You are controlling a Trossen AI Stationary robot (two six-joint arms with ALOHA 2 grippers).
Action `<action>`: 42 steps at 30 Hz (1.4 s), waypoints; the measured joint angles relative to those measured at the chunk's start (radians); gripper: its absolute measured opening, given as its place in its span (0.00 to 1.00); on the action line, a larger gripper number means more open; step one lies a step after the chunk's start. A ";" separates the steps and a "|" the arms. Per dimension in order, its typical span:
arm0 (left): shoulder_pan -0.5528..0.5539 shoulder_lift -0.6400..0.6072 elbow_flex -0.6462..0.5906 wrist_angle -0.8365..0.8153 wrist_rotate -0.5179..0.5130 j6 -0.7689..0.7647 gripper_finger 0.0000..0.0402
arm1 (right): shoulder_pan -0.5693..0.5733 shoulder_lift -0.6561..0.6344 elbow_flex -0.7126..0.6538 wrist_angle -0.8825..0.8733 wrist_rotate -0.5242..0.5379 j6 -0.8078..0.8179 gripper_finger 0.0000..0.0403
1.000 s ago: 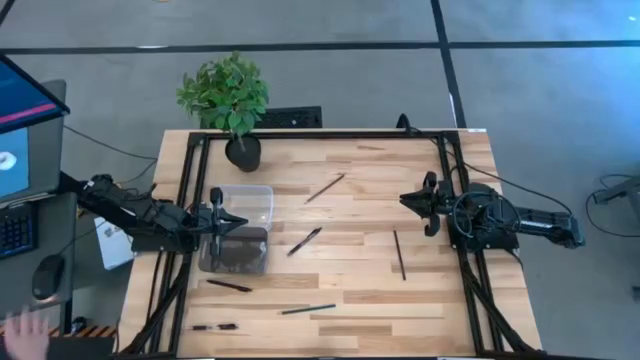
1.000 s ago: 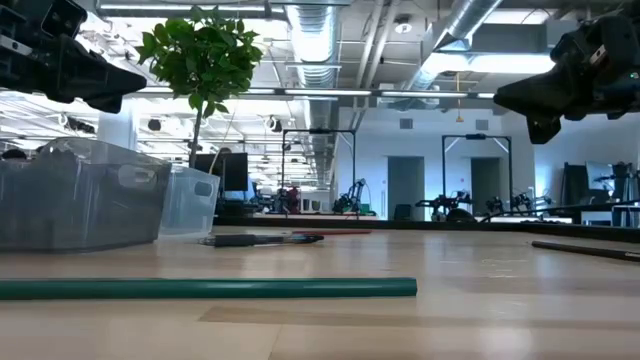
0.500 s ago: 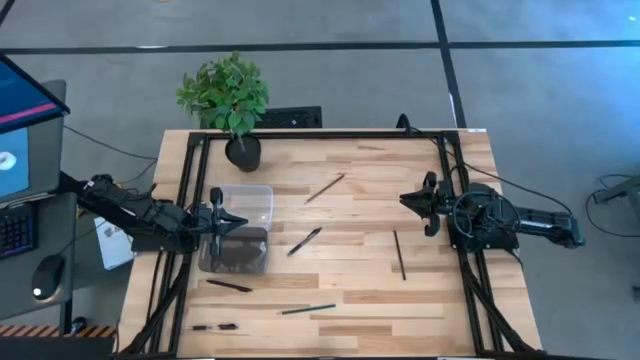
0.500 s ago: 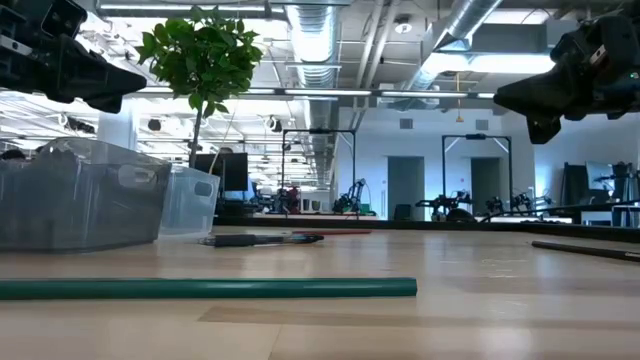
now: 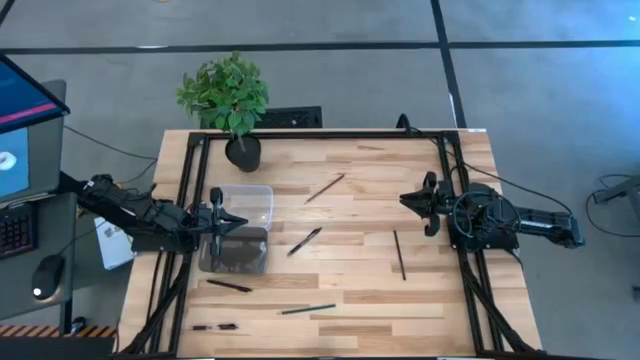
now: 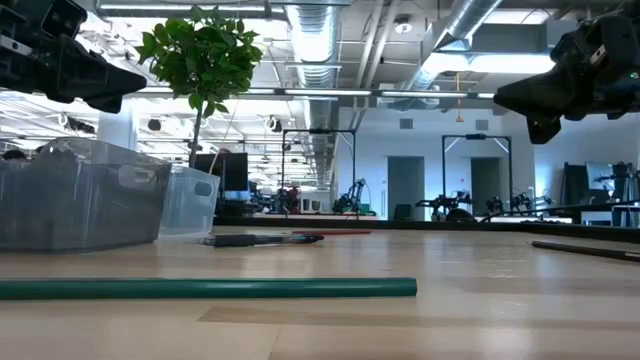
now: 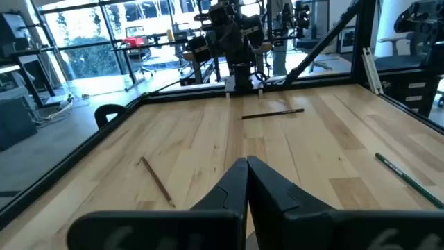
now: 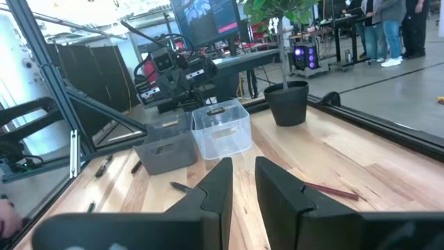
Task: Sort pens & pencils
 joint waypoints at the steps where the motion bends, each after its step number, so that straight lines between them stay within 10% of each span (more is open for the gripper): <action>1: 0.000 0.000 0.000 0.000 0.000 0.000 0.00 | 0.000 0.000 0.000 0.000 0.000 0.000 0.22; 33: 0.000 0.000 0.000 0.000 0.000 0.000 0.00 | 0.000 0.000 0.000 0.001 0.000 0.006 0.22; 42: 0.000 0.000 0.000 0.000 0.000 0.000 0.00 | -0.002 0.000 0.000 0.002 0.000 0.320 0.22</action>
